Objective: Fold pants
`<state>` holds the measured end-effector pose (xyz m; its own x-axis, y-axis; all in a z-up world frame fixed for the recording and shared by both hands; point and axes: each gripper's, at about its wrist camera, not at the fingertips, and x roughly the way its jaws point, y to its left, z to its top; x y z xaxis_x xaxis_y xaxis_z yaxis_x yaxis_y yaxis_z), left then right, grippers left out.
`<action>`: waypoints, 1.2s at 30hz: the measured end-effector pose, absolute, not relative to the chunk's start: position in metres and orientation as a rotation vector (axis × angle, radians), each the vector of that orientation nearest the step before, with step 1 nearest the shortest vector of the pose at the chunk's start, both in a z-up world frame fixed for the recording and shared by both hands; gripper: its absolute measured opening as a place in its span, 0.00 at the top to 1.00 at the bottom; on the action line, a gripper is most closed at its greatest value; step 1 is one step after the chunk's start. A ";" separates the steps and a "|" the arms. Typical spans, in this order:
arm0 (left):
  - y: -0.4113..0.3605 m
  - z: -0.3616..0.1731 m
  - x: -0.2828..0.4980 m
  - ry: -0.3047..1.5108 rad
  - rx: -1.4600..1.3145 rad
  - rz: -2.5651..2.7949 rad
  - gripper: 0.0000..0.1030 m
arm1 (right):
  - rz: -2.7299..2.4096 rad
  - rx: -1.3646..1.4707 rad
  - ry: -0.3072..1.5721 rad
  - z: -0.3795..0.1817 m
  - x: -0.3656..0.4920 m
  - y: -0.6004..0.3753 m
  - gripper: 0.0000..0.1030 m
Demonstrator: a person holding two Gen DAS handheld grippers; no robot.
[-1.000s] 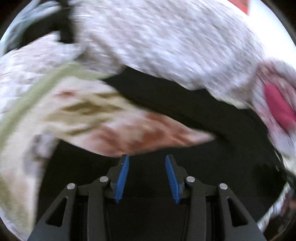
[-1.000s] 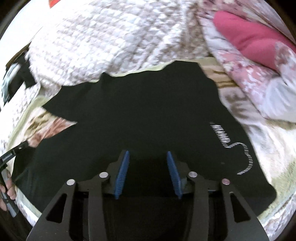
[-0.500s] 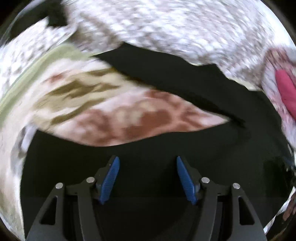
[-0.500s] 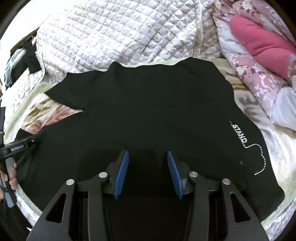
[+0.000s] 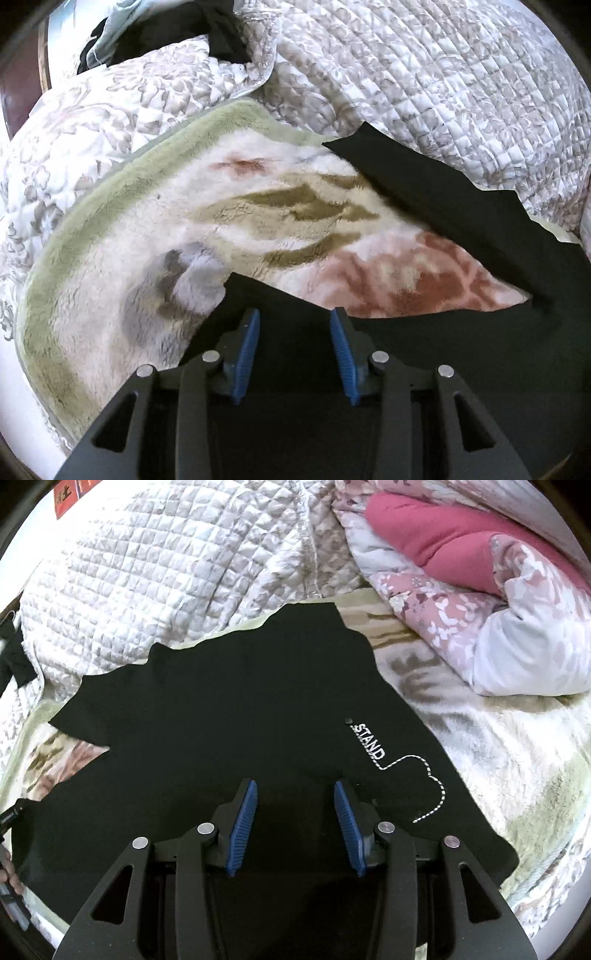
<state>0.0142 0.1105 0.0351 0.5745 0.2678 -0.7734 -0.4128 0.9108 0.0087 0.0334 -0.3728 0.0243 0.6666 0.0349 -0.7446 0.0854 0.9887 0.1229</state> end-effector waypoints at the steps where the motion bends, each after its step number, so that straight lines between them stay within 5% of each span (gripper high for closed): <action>1: 0.108 0.037 0.013 0.862 -0.178 0.399 0.58 | -0.031 0.134 0.827 0.027 0.032 -0.370 0.57; 20: 0.042 0.025 0.009 0.931 -0.157 0.120 0.57 | -0.226 0.267 0.776 0.036 0.015 -0.423 0.57; 27: 0.012 0.039 -0.003 0.873 -0.112 0.011 0.54 | -0.051 0.067 0.714 0.050 0.012 -0.362 0.57; 36: -0.005 0.025 -0.001 0.924 -0.054 -0.014 0.53 | -0.031 0.038 0.868 0.019 0.026 -0.355 0.64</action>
<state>-0.0012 -0.0049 0.0248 0.6023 -0.0348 -0.7975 -0.0114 0.9986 -0.0521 0.0264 -0.3551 0.0189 0.6456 -0.0121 -0.7635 0.0429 0.9989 0.0205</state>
